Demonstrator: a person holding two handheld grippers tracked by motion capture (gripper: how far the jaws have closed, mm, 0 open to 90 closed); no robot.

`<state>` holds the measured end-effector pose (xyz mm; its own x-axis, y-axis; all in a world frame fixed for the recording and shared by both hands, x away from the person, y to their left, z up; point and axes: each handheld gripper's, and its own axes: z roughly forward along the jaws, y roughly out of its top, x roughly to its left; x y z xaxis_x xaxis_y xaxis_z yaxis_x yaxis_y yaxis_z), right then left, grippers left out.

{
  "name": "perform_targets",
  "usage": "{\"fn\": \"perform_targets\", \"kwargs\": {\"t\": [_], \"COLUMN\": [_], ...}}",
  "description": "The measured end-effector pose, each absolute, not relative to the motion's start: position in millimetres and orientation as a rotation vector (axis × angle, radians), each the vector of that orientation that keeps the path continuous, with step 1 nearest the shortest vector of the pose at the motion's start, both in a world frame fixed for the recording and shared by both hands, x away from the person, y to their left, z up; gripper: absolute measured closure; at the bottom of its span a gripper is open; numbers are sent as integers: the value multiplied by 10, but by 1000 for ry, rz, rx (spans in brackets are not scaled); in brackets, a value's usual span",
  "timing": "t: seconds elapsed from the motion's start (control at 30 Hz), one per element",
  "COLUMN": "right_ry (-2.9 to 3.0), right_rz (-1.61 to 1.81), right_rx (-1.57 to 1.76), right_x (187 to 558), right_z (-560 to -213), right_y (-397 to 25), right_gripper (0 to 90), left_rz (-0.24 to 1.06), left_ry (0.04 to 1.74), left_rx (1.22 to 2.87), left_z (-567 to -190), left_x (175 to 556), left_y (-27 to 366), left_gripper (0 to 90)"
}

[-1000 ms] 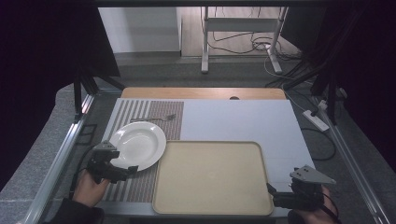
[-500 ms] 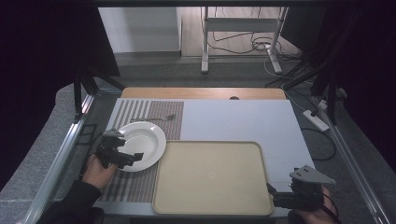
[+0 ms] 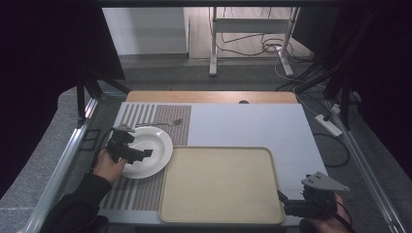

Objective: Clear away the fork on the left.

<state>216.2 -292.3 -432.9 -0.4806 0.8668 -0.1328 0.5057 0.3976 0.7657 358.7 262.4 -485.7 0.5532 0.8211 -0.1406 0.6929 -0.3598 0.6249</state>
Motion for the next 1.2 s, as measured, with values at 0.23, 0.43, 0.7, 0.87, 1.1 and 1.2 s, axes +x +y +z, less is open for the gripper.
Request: {"fn": "perform_targets", "kwargs": {"t": [0.23,0.43,0.7,0.87,1.1,1.2], "right_ry": [2136,2138,2139,2139,2138,2139], "right_rz": [908,908,907,907,910,909], "right_rx": [1169,1169,1169,1170,1173,1173], "right_x": [2162,2162,2164,2164,2164,2165], "right_z": [-4330,-4330,-4331,-4331,-4331,-4331], "right_y": [-2924,-2924,-2925,-2925,-2929,-2927], "right_gripper": [0,0,0,0,0,0], "left_rz": [266,247,274,280,255,256], "left_ry": [1210,1226,1242,1233,1249,1256], "left_rx": [2161,2158,2173,2188,2178,2182], "left_z": [-4863,-4894,-4902,-4915,-4950,-4969], "left_x": [3776,3930,4120,4255,4434,4505], "left_y": [2594,2608,2568,2534,2531,2528], "left_gripper": [0,0,0,0,0,0]}}
